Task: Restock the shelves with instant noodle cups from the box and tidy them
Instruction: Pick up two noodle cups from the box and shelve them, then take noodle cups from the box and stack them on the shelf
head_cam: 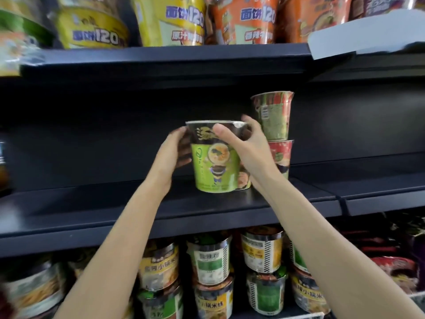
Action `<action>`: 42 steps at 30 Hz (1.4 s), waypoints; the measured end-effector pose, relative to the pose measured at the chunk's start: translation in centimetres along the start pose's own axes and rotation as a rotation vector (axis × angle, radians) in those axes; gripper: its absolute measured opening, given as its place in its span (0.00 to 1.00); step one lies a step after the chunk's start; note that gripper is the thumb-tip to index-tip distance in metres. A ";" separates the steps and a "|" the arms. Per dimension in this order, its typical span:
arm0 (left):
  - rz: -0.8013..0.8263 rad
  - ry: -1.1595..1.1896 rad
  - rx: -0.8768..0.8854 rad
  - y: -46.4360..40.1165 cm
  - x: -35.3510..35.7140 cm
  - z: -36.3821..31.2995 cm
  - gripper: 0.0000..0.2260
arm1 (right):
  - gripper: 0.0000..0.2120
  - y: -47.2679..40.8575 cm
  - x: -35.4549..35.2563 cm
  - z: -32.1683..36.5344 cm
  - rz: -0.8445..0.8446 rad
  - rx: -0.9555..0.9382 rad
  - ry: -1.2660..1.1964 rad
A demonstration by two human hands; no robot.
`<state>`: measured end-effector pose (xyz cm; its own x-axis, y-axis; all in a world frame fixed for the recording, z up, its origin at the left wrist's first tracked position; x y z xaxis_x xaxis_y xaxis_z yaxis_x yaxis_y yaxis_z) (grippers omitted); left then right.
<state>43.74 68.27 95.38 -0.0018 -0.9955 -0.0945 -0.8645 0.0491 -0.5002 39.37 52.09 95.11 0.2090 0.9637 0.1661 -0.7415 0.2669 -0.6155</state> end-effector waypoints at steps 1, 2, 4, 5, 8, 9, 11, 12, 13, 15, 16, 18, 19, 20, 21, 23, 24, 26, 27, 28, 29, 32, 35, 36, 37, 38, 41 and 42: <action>-0.012 0.021 -0.013 0.5 -1.0 0.1 0.14 | 0.50 -0.4 1.7 -0.4 0.007 0.002 0.002; -0.025 0.029 -0.029 0.7 -1.9 0.3 0.16 | 0.49 -0.7 3.4 -0.8 0.015 0.001 0.011; -0.055 0.028 -0.069 0.3 -3.6 0.9 0.17 | 0.47 -1.3 6.1 -1.8 0.046 -0.005 0.055; -0.081 0.022 -0.095 -0.3 -4.4 1.4 0.17 | 0.46 -1.6 7.2 -2.3 0.064 -0.011 0.079; -0.155 0.018 -0.176 -2.3 -5.6 2.8 0.17 | 0.45 -2.8 9.1 -4.4 0.126 0.025 0.129; -0.164 0.016 -0.199 -3.0 -5.7 3.4 0.17 | 0.45 -3.2 9.4 -5.2 0.149 0.056 0.145; -0.158 -0.007 -0.239 -3.9 -5.5 4.5 0.16 | 0.47 -4.0 9.5 -6.6 0.183 0.119 0.179; -0.144 -0.031 -0.253 -4.1 -5.3 5.0 0.14 | 0.48 -4.3 9.3 -7.3 0.192 0.140 0.198; -0.125 -0.055 -0.264 -4.3 -5.1 5.6 0.13 | 0.49 -4.4 8.9 -7.8 0.198 0.157 0.220; -0.088 -0.080 -0.264 -4.1 -4.6 6.5 0.14 | 0.51 -4.5 8.3 -8.7 0.210 0.208 0.230; -0.077 -0.071 -0.259 -4.1 -4.5 6.8 0.15 | 0.51 -4.4 8.0 -9.0 0.217 0.236 0.219; -0.088 -0.063 -0.233 -3.8 -4.3 6.7 0.16 | 0.50 -4.2 7.3 -9.2 0.234 0.241 0.241; -0.116 -0.113 -0.200 -3.5 -4.4 6.4 0.18 | 0.47 -3.9 6.9 -8.9 0.253 0.210 0.289; -0.157 -0.204 -0.144 -2.9 -4.6 5.8 0.20 | 0.43 -3.3 6.4 -8.4 0.271 0.164 0.342; -0.210 -0.296 -0.066 -2.0 -4.7 5.2 0.20 | 0.40 -2.5 5.8 -7.8 0.283 0.109 0.383; -0.273 -0.410 0.118 0.6 -4.2 3.9 0.16 | 0.33 -0.2 4.1 -6.5 0.276 -0.008 0.398; -0.279 -0.447 0.202 2.0 -3.4 3.4 0.12 | 0.30 1.1 3.0 -5.7 0.255 -0.079 0.394; -0.278 -0.507 0.364 5.0 -0.8 2.4 0.08 | 0.23 3.5 0.2 -4.3 0.179 -0.241 0.415; -0.269 -0.526 0.458 6.7 0.9 1.8 0.09 | 0.20 4.7 -1.5 -3.7 0.139 -0.318 0.437; -0.258 -0.540 0.561 8.4 2.9 1.2 0.09 | 0.18 5.9 -3.3 -3.2 0.096 -0.395 0.473; -0.240 -0.548 0.664 10.3 5.0 0.7 0.09 | 0.15 7.2 -5.5 -2.7 0.047 -0.477 0.531; -0.148 -0.557 0.889 15.7 12.2 0.8 0.10 | 0.10 12.1 -13.3 -1.7 -0.068 -0.686 0.733; 0.048 -0.519 0.958 21.7 20.2 3.9 0.11 | 0.08 18.9 -23.7 -3.4 -0.064 -0.619 0.861; 0.137 -0.497 0.941 24.0 23.1 5.3 0.11 | 0.08 21.6 -27.4 -4.5 -0.047 -0.516 0.890; 0.230 -0.481 0.892 26.3 25.9 6.8 0.11 | 0.09 24.5 -31.1 -5.4 -0.028 -0.389 0.910; 0.328 -0.477 0.812 28.7 28.8 8.4 0.11 | 0.10 27.6 -34.7 -6.4 -0.014 -0.241 0.928; 0.601 -0.521 0.535 35.5 37.3 13.3 0.09 | 0.10 37.0 -44.7 -8.7 -0.056 0.200 0.954; 0.684 -0.533 0.471 37.6 40.0 14.6 0.09 | 0.10 40.0 -47.8 -9.3 -0.113 0.321 0.949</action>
<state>18.49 31.49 60.16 -0.0997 -0.5794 -0.8090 -0.4725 0.7431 -0.4740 5.58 16.61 55.38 0.6059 0.5671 -0.5580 -0.7936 0.4800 -0.3739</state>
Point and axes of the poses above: each hand's wrist, its own y-axis away from the middle knuckle, its own x-axis out of the palm, z = x × y, the point moved 4 cm from there along -y, towards the middle knuckle, and after that the axes turned 7 degrees about -y, right-handed, at the moved point
